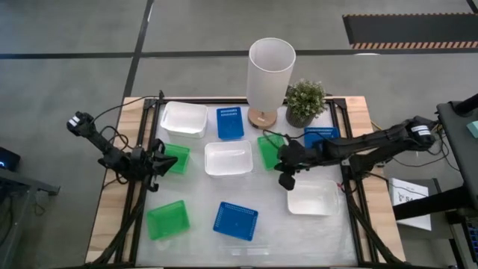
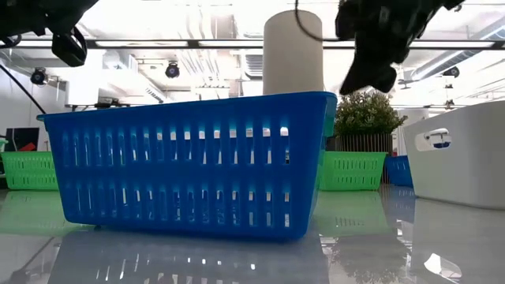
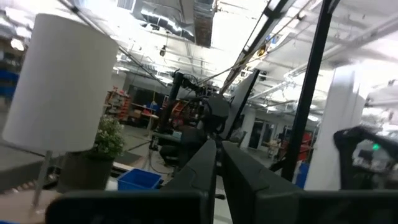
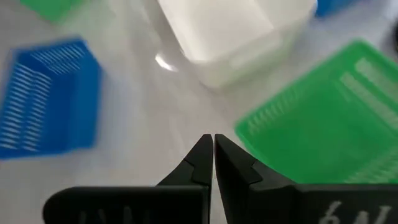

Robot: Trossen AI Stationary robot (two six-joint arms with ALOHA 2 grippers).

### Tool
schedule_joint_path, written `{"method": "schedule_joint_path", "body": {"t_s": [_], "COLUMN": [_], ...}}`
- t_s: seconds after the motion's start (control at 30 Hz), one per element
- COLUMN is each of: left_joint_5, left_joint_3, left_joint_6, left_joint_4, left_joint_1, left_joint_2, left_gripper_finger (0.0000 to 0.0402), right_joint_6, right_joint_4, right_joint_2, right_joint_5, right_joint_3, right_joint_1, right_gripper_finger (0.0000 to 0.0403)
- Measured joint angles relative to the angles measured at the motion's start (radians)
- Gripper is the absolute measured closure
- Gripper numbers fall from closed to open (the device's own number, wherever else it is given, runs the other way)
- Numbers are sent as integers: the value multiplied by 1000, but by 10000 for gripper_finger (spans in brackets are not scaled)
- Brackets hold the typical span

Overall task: Stack baskets by color
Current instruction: Stack the right green bin on the left green bin

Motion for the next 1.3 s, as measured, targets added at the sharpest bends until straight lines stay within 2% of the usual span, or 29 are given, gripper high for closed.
{"method": "schedule_joint_path", "body": {"t_s": [0.3, 0.43, 0.63, 0.87, 1.07, 1.17, 1.3], "left_joint_5": [0, -4, -4, -4, -4, -4, -4], "left_joint_3": [0, 0, 2, 1, -10, -10, -10], "left_joint_6": [190, 297, 433, 479, 477, 475, 474], "left_joint_4": [57, 105, 209, 269, 268, 267, 263], "left_joint_1": [0, 0, 0, 0, 0, 0, 0], "left_joint_2": [-20, -33, -59, -86, -85, -80, -76], "left_gripper_finger": [394, 394, 394, 394, 394, 394, 394], "right_joint_6": [-61, -80, -162, -315, -442, -476, -495], "right_joint_4": [-343, -431, -438, -436, -426, -400, -331], "right_joint_2": [190, 263, 341, 388, 391, 391, 391], "right_joint_5": [7, 8, 5, 9, 108, 111, 112], "right_joint_3": [199, 254, 304, 322, 319, 300, 255], "right_joint_1": [0, 0, 0, 0, 0, -1, -5], "right_gripper_finger": [394, 394, 378, 293, 226, 215, 219]}}
